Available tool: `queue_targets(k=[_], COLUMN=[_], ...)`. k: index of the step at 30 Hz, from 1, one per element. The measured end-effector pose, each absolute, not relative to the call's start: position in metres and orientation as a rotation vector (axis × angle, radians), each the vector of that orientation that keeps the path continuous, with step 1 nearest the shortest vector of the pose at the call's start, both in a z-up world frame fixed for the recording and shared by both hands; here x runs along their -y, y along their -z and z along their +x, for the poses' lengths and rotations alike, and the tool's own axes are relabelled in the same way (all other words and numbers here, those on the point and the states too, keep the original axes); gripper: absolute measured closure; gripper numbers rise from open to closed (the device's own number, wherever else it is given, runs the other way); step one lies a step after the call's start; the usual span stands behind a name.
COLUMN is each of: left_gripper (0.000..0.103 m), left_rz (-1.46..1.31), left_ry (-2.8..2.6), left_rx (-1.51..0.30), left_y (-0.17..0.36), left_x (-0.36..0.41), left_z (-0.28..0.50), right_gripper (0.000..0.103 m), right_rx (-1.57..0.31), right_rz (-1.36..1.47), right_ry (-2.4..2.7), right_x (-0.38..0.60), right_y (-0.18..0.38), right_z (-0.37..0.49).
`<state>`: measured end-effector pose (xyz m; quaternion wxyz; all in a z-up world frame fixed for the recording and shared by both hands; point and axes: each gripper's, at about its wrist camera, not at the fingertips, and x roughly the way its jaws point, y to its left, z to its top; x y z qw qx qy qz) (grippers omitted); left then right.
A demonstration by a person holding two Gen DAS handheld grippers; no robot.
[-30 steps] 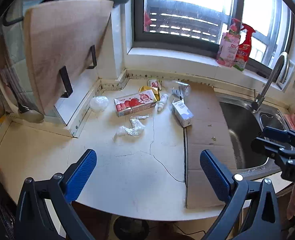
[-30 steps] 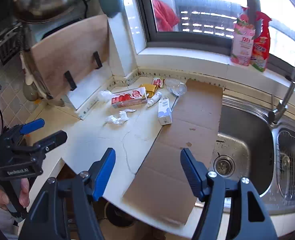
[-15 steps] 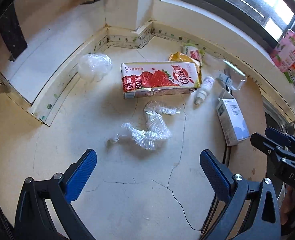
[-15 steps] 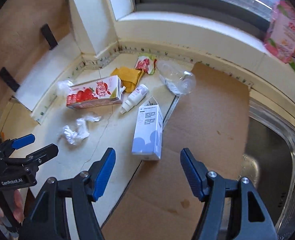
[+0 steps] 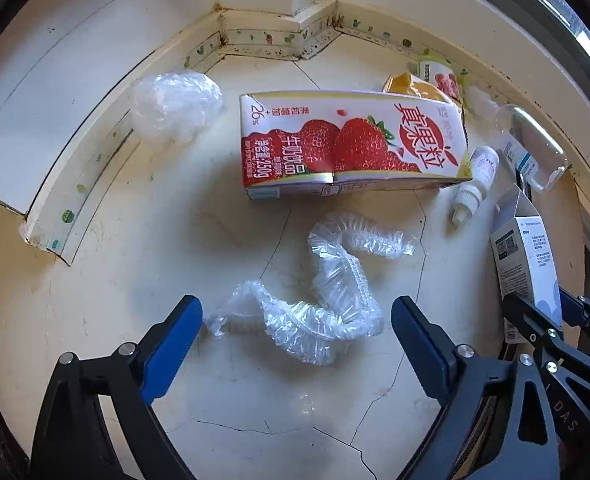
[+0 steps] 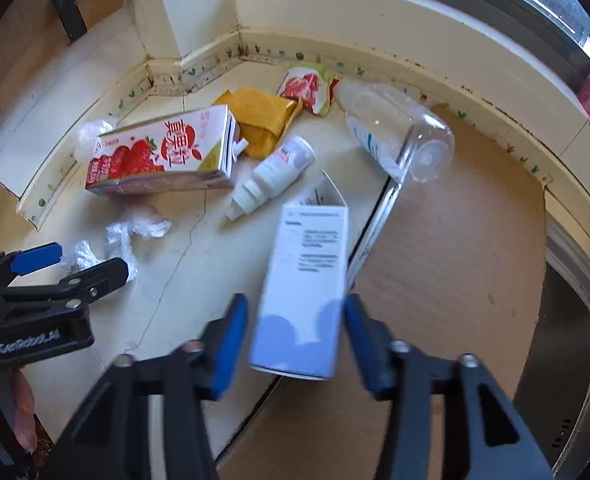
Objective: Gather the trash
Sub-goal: 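Grasp the plastic film with the left tool while the right tool grasps the white-blue box, then lower the film and box over the floor bin and open both tools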
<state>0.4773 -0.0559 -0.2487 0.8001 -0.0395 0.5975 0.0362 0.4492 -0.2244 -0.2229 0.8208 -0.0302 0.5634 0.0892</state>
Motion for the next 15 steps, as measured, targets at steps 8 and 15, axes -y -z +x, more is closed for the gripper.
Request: queue_targets(k=[8,15], left_gripper=[0.046,0.098], left_rz=[-0.012,-0.028], left_ry=[-0.077,-0.041], left_rx=[-1.258,-1.246], left_y=[0.254,0.246], left_x=[0.071,0.065], left_z=[0.479,0.475], right_gripper=[0.069,0.069], right_rx=[-1.204,-1.194], right_rz=[0.041,0.149], right_ry=[-0.209,-0.226], right_x=[0.239,0.254], right_y=[0.221,0.208], right_z=[0.443,0.429])
